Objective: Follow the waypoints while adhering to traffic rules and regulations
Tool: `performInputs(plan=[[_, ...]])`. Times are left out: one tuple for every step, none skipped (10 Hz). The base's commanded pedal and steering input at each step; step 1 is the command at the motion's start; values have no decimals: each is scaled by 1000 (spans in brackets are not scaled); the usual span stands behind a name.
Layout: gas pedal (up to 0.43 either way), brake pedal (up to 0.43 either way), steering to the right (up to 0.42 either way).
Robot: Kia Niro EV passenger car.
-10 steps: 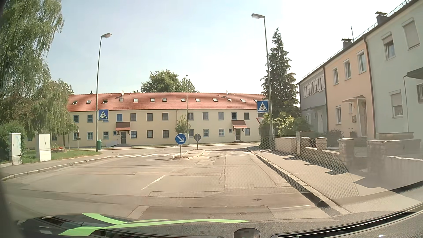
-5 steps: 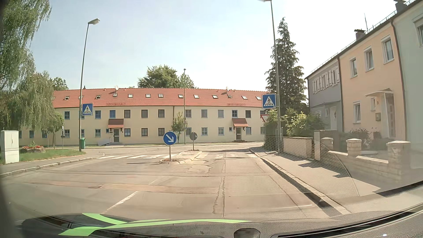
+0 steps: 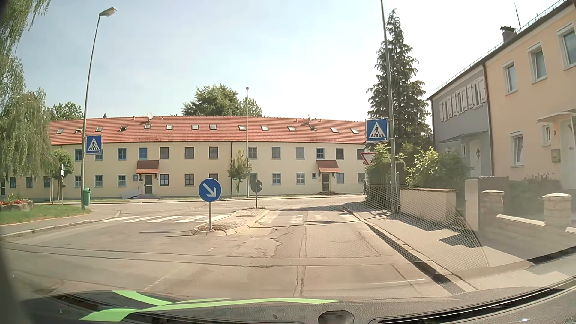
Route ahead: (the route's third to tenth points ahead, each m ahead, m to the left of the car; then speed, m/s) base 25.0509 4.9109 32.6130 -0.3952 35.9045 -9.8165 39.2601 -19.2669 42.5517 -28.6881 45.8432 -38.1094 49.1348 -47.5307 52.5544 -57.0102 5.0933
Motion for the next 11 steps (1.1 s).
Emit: performInputs(plan=[[0,128,-4],[0,128,-4],[0,140,-4],[0,146,-3],[0,140,-3],[0,134,-3],[0,134,-3],[0,134,-4],[0,128,-3],[0,128,-3],[0,122,-2]])
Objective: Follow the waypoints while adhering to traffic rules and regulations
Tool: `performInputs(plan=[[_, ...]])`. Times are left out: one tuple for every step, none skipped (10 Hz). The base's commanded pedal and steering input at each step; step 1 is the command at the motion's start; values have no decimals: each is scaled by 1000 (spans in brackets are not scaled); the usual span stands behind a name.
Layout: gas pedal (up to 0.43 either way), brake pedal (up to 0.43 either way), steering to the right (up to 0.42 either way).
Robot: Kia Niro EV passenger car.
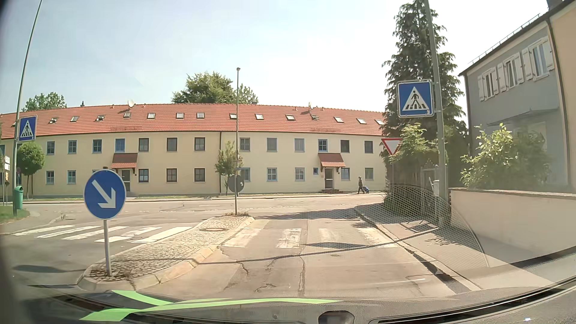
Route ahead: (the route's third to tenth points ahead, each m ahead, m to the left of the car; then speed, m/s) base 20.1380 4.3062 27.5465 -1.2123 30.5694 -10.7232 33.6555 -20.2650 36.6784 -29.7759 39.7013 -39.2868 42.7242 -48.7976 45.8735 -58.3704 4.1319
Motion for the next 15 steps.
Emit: performInputs(plan=[[0,134,-4],[0,134,-6],[0,128,-8],[0,128,-7],[0,128,-7],[0,122,-7],[0,128,-5],[0,140,-4],[0,134,-5],[0,122,-6],[0,128,-6],[0,128,-6],[0,122,-6],[0,116,-6],[0,116,-5]])
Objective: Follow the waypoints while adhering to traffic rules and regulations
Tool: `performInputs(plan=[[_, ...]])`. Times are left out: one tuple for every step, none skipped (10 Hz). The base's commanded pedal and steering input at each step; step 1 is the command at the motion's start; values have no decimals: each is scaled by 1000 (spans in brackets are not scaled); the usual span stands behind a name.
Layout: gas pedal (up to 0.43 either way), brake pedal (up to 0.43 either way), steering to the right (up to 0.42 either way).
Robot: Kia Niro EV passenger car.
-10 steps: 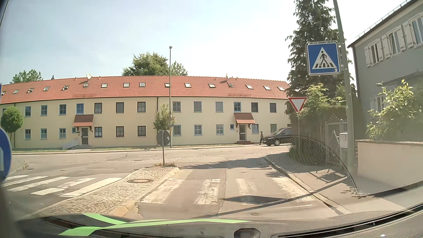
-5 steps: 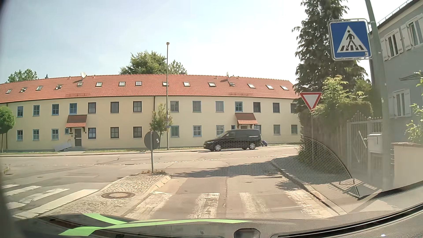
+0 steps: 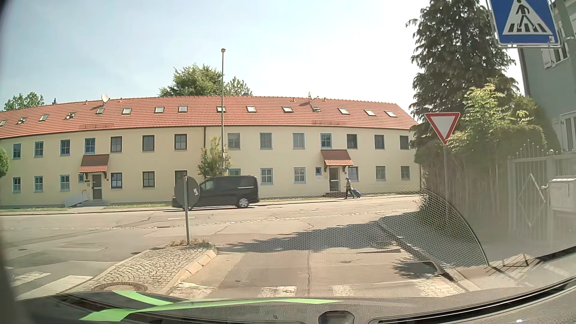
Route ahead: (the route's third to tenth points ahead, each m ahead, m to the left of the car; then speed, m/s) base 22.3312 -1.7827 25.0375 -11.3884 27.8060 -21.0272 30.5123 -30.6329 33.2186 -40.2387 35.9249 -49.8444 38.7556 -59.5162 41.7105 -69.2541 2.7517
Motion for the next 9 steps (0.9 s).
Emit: performInputs(plan=[[0,122,-6],[0,110,-6],[0,104,-5],[0,104,-6],[0,104,-6],[0,98,-6],[0,98,-6],[0,55,-5],[0,30,-5]])
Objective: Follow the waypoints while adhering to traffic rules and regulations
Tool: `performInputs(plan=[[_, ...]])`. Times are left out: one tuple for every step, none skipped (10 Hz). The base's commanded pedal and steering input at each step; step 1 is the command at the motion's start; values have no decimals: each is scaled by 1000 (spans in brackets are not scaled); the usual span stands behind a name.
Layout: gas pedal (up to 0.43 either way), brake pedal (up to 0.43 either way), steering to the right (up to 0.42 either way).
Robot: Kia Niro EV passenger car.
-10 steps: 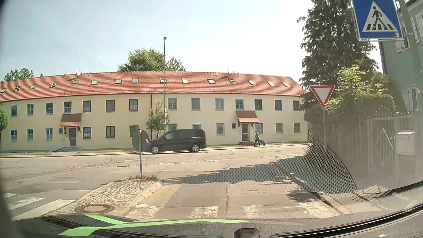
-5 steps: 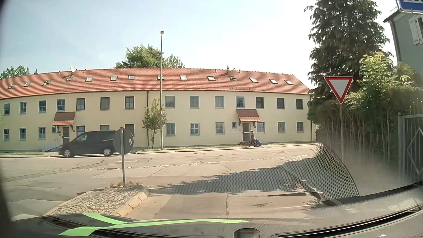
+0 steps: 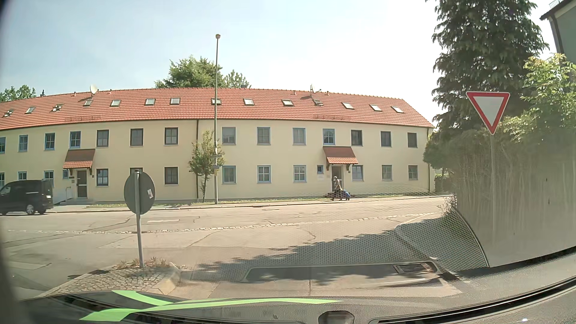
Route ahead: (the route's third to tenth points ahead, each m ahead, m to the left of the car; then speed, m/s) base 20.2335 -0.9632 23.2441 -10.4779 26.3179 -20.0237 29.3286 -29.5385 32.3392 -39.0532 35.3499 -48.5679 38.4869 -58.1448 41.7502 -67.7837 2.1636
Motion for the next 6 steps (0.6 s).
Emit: performInputs(plan=[[0,0,-6],[0,0,-6],[0,0,-5],[0,0,-5],[0,0,-2],[0,0,1]])
